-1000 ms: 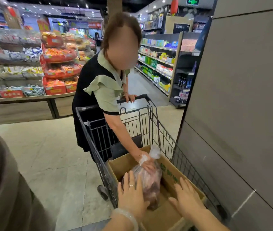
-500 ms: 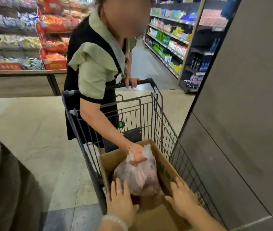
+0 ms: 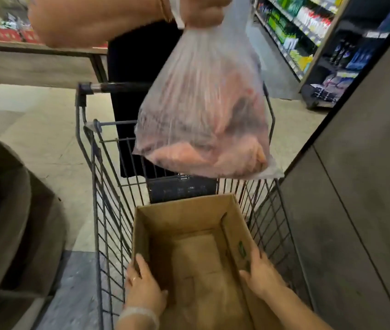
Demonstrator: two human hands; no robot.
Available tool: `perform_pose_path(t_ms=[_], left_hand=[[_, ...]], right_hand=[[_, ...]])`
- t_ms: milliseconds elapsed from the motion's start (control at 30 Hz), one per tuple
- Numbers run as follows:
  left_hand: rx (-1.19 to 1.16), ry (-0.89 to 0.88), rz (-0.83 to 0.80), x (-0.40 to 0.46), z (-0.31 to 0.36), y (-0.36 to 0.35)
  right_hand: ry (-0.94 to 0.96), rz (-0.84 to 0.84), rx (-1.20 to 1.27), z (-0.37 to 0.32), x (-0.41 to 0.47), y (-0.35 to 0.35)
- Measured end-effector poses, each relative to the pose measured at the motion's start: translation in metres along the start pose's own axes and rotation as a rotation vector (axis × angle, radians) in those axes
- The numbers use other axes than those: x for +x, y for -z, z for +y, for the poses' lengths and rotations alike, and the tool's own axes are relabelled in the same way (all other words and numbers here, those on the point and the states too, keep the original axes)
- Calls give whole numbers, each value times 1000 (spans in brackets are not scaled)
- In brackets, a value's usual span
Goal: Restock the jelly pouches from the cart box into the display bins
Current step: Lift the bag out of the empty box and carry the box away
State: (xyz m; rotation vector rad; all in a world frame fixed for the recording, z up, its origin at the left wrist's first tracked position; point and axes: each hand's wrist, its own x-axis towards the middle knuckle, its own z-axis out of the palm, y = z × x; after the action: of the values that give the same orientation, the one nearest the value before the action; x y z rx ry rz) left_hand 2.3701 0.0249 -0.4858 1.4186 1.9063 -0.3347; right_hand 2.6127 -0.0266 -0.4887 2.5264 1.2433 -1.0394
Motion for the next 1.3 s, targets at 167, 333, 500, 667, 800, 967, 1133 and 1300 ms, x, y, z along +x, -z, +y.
perform_pose_path(t_ms=[167,333,500,667,800,967,1133,1300], left_hand=[[-98,44,58,9,-24,-25],[-183,-3,84,16,-35,-27],[-195,9,154,14,-38,-27],[-148,7,198,7,-36,-15],[-128,-59,265,-18,-35,-5],[-156,-170,323,-63,-37,23],[-271,-358,464,-133,-54,67],[-424,-445,599,-229,-108,125]], right_hand=[[-70,-41,-20,16,14,-18],[-1,31,-73,37,19,-34],[18,143,-67,38,19,-37],[57,253,-92,28,7,-20],[80,314,-107,28,-18,-2],[95,413,-91,28,-70,34],[129,550,-128,20,-158,86],[305,692,-137,-13,-275,129]])
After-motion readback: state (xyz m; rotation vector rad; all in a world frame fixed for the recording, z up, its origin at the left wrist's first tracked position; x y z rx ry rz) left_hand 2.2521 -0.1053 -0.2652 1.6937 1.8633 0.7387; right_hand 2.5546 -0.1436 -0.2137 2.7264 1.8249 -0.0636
